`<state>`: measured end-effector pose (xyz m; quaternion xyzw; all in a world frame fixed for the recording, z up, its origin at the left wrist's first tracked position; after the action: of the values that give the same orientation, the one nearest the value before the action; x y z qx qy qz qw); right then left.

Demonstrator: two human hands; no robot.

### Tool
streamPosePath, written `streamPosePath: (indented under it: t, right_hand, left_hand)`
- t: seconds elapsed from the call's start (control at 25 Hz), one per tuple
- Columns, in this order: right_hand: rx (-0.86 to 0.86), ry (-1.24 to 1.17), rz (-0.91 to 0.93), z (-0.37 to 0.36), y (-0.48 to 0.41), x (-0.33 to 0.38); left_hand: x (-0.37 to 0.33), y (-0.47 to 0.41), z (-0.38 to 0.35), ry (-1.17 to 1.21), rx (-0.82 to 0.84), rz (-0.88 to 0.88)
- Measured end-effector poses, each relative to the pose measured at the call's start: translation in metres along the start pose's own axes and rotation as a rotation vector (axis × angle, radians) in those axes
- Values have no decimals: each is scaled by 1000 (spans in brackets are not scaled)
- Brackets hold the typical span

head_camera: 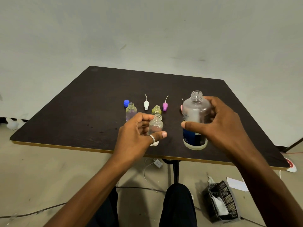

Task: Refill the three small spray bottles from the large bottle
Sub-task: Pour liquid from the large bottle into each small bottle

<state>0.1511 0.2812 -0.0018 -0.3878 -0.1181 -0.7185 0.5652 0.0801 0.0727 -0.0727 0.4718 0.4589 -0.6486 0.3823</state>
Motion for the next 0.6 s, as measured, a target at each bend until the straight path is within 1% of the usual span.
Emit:
streamPosePath:
  t: [0.2, 0.32, 0.44, 0.6]
  right_hand:
    - [-168, -41, -138, 31, -19, -44]
    - [-252, -68, -200, 40, -27, -71]
    - [-288, -89, -250, 38, -37, -98]
    - [-297, -51, -298, 29, -49, -123]
  left_hand:
    - [9, -16, -22, 42, -9, -8]
    - [10, -26, -40, 28, -19, -35]
    - [12, -39, -60, 27, -30, -51]
    - [22, -55, -80, 53, -64, -46]
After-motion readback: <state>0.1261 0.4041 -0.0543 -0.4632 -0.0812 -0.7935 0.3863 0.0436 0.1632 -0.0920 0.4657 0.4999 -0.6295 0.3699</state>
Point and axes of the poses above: each hand's wrist, its own y-axis away from the middle knuckle, its own z-axis out of the back of the hand, x = y × z, the point moved 8 cm from there along -y, towards the middle knuckle, and after that the axes turned 2 degrees about -z, right-handed, at the moved point
